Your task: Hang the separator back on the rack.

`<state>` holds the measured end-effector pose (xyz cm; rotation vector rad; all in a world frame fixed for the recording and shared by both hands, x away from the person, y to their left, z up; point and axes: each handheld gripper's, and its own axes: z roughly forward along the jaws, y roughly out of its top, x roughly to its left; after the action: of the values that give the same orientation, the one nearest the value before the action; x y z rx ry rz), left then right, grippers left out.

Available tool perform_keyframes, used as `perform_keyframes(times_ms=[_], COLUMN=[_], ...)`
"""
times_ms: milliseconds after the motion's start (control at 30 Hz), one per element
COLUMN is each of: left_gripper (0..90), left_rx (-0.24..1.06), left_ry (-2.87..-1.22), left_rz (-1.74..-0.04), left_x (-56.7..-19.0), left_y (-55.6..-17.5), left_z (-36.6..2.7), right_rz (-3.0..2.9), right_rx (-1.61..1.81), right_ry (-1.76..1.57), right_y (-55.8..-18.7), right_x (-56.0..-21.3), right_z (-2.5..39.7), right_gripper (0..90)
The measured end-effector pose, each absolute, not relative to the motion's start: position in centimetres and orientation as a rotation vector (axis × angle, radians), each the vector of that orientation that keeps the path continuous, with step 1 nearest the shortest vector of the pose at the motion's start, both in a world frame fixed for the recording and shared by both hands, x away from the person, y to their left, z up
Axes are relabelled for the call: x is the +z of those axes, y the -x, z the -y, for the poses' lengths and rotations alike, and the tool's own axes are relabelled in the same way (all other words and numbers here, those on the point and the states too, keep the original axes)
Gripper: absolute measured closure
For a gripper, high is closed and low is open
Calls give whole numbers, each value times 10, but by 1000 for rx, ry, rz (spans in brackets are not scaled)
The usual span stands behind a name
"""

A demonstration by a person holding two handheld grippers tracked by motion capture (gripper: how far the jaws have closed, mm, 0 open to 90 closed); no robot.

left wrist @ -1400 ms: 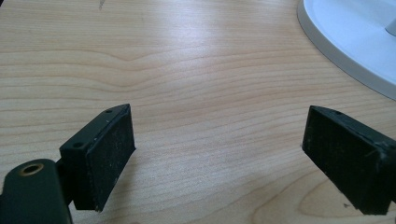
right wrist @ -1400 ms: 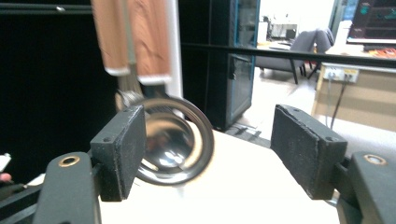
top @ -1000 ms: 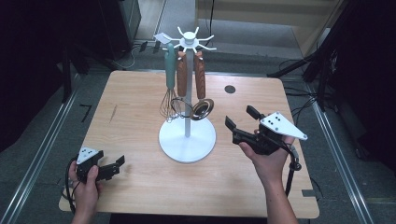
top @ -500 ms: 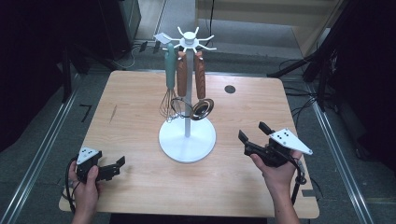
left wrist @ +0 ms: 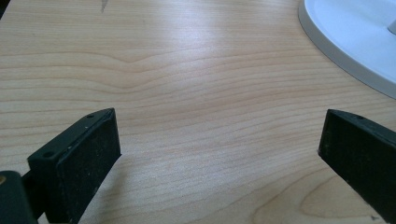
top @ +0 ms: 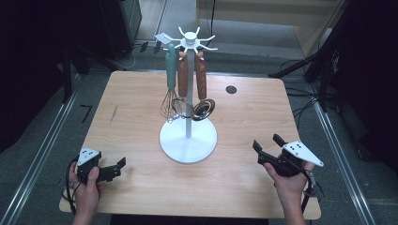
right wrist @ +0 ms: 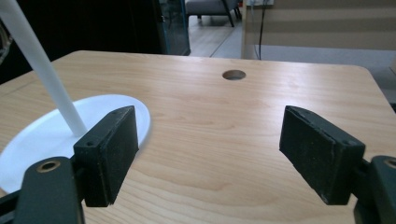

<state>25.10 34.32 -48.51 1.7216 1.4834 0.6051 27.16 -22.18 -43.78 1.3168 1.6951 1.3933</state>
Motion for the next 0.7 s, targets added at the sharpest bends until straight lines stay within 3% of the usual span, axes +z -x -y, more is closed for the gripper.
perform_keyframes(times_ms=[700], left_gripper=[0], left_rx=[605], left_ry=[-1721], left_rz=[-1484], left_x=[-485], left_y=[-251], left_z=[-343], right_rz=[-1646], right_rx=[1279], right_ry=[-1440], right_y=[-250], right_x=[-474], right_z=[272], right_gripper=[201])
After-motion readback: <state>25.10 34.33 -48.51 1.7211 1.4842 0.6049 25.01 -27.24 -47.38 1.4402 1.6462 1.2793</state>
